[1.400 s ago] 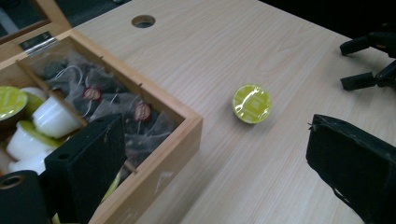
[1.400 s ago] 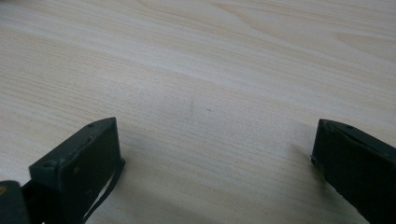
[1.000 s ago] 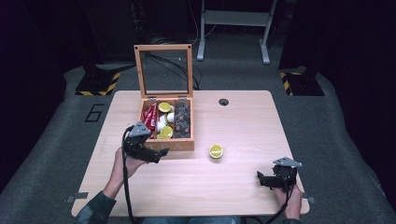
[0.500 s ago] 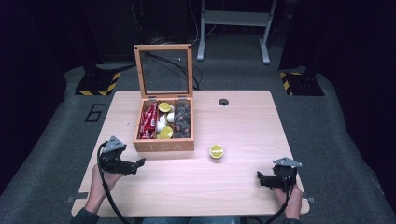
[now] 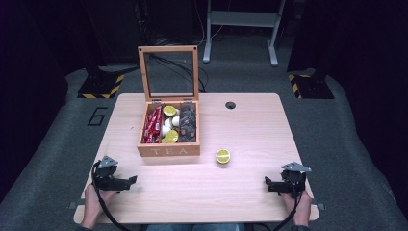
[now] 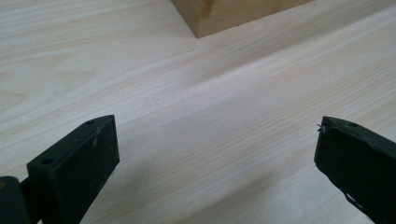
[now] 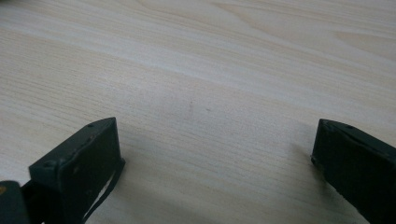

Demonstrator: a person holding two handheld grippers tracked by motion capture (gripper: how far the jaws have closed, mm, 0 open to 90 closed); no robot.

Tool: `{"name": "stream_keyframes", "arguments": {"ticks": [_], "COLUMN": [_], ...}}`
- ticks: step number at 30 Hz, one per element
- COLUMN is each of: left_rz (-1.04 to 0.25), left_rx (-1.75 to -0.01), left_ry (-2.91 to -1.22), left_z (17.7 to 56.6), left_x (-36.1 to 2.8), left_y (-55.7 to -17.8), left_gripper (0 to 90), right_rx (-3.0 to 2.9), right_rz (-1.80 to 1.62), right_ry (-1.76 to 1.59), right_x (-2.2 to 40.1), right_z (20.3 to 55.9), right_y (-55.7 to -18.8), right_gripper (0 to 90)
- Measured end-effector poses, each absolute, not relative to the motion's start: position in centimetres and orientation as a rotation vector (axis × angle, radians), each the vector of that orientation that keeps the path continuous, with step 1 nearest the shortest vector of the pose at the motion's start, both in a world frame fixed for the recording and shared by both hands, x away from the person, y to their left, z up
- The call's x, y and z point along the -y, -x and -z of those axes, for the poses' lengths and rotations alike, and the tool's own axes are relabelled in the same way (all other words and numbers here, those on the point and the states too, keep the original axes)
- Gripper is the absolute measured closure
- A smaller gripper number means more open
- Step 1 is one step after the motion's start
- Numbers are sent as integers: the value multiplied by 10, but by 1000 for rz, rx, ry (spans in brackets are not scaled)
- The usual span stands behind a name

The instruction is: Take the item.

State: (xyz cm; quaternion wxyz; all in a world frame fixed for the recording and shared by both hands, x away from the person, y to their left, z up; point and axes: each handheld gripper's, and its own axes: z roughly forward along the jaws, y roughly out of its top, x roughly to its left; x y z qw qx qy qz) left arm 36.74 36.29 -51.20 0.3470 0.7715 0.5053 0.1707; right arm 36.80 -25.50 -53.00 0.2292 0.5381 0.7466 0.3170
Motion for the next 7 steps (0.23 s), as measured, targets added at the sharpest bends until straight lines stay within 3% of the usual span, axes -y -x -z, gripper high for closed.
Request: {"name": "stream_keyframes", "arguments": {"ticks": [7], "left_rz": [-457], "left_rx": [-1320], "left_ry": [-2031], "left_z": [520], "left_x": [-362], "left_y": [-368], "left_gripper": [0], "right_rx": [-2053], "right_rz": [-871], "right_ry": [-1480], "right_x": [255], "right_z": [530], "right_y": [-368], "right_gripper": [5]}}
